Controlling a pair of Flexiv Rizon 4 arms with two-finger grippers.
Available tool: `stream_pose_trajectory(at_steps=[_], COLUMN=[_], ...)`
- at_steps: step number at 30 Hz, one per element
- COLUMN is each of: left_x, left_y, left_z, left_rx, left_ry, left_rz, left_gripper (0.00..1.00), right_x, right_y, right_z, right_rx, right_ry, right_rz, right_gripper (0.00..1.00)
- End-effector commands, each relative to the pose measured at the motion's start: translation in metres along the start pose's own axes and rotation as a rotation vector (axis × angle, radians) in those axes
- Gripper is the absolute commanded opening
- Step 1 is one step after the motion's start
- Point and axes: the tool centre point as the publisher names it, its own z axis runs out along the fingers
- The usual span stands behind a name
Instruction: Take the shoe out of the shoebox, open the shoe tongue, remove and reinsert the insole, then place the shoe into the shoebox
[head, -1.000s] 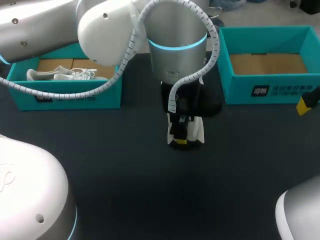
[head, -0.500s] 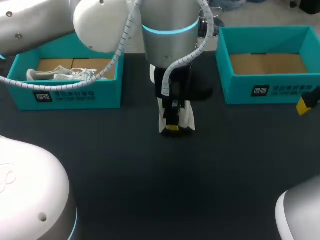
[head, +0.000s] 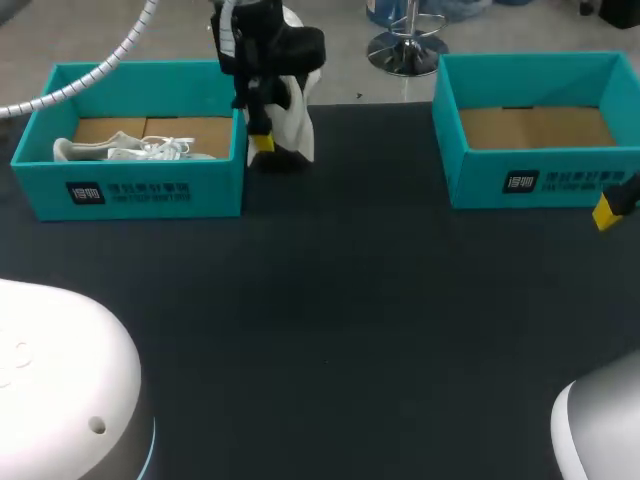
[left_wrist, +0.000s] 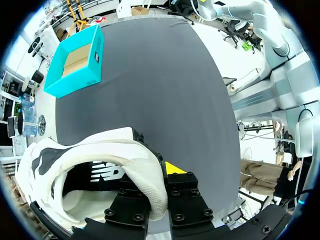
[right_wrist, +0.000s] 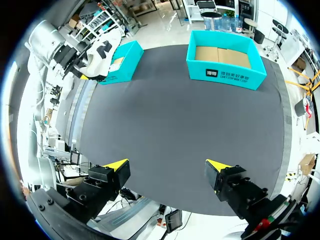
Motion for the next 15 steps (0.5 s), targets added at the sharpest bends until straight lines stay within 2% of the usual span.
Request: stream_pose_trajectory(at_steps=[1,6,15], left_x=[-0.021,-0.050,-0.092], left_y=[0.092,0.146,0.223], left_z=[-0.023,-0.032,-0.029], left_rx=[0.033,0.027,0.002], left_ry=[-0.024,-0.007,0.057], left_rz=[-0.066,-0.081,-0.104], left_gripper=[0.00,0.00,0.00], right_x=[0.000,0.000,0.000], right_y=[0.003,0.003,0.003], right_z=[-0.001,-0.001,-0.001], right_rx=[0.006,0.006,0.006], right_ry=[-0.001,-0.001,-0.001], right_rz=[0.001,0.001,0.001], right_gripper=[1.00,1.00,1.00])
